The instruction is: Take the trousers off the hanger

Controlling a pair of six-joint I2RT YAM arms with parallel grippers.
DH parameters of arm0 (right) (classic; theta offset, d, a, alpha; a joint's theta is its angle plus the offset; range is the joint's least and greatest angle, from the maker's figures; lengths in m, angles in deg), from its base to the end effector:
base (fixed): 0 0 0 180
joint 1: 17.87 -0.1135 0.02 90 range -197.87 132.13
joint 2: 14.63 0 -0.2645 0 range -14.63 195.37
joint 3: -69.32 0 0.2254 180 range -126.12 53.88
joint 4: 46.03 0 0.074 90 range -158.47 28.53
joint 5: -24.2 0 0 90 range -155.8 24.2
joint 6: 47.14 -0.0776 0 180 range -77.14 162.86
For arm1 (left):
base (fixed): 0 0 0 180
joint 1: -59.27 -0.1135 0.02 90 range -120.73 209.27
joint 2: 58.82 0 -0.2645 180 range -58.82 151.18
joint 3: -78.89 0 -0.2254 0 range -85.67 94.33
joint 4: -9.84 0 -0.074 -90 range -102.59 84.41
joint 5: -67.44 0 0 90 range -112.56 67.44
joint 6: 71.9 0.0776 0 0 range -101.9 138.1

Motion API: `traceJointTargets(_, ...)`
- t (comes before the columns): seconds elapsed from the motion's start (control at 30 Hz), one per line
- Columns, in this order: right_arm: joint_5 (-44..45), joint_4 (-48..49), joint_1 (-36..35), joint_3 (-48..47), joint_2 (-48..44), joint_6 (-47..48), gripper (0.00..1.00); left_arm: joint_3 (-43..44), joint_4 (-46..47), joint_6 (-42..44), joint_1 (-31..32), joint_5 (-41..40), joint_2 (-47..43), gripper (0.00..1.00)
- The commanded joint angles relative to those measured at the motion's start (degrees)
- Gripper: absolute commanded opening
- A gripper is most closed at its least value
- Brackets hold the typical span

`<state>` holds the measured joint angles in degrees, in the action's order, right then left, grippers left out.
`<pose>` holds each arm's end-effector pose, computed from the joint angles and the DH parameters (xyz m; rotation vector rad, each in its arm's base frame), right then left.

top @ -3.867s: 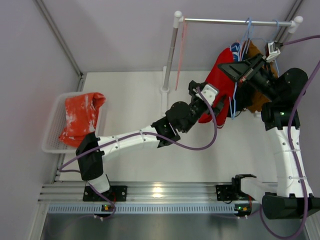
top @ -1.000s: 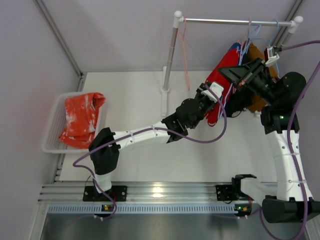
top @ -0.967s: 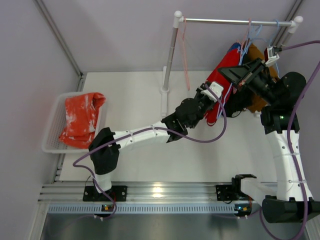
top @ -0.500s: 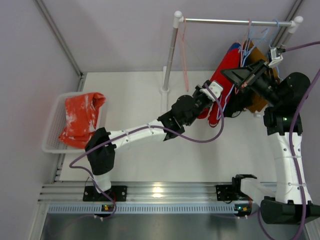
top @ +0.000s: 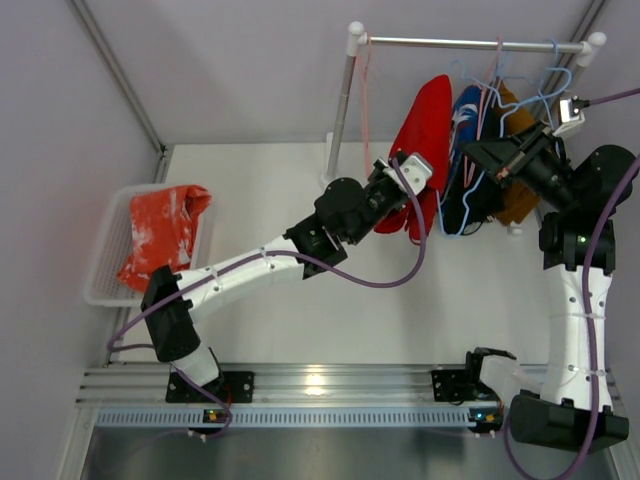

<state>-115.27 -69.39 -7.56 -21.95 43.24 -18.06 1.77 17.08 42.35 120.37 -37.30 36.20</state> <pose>0.1975 0.0240 0.4833 0.1903 1.5890 1.2991 0.2156 -0.3497 0.4466 0.7238 1.1107 -0.3790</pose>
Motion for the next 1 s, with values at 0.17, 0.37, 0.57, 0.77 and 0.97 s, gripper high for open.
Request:
traceJointTargets(0.17, 8.6, -6.5, 1.5, -5.4, 1.1, 13.2, 0.00, 5.9, 4.0, -2.6, -0.2, 7.2, -6.9, 0.00)
traceJointTargets(0.37, 14.5, -13.1, 1.5, -5.3, 1.5, 20.4, 0.00, 9.9, 0.5, -6.6, -0.1, 9.2, -7.0, 0.00)
traceJointTargets(0.57, 18.2, -15.8, 1.0, -2.5, 1.7, 25.8, 0.00, 16.0, -0.5, -9.3, 0.0, 9.7, -5.9, 0.00)
traceJointTargets(0.77, 17.5, -16.2, 0.8, 2.6, 0.3, 28.2, 0.00, 28.2, -1.6, -6.5, 0.0, 6.0, -1.0, 0.00)
traceJointTargets(0.97, 16.8, -17.0, 0.7, 8.3, -2.3, 30.2, 0.00, 39.6, 1.9, -0.3, 0.0, 4.2, 3.5, 0.00)
